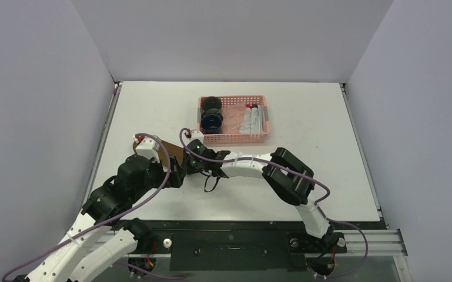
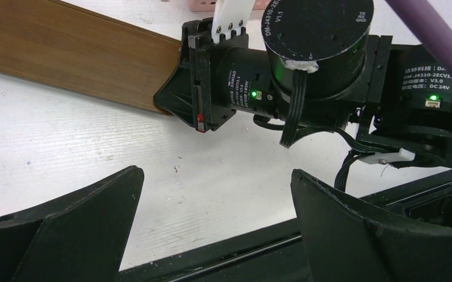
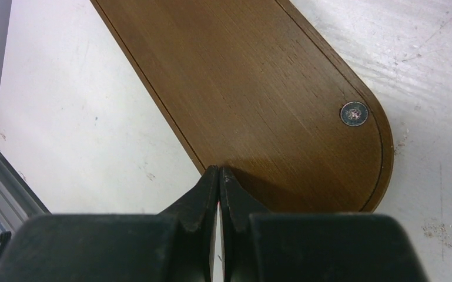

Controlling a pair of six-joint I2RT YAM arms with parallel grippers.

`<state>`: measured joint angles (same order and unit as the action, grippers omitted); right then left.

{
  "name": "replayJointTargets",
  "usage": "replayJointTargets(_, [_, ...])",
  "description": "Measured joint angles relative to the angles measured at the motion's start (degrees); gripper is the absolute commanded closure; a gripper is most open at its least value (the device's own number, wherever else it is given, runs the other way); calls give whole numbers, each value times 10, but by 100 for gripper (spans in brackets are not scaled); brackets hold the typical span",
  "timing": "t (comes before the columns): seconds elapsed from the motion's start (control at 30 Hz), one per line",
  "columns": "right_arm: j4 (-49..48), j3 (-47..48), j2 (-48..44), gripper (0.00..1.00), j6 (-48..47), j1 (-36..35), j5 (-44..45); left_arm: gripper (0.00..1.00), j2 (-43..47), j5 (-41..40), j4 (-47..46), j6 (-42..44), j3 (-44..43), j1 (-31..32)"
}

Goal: Prepare toiletry sets of a toothbrush and toothpaste on the tray

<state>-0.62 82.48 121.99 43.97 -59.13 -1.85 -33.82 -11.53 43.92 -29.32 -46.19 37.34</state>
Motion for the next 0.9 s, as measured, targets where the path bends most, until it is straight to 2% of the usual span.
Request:
replayJointTargets(0.47, [-24,-101,-68,100,-4,-3,0,4,4,-3,0,0,6,0])
replayJointTargets(0.9, [-40,-254,-184,100,-13,-3,9,4,-11,-18,-1,-15,6,0])
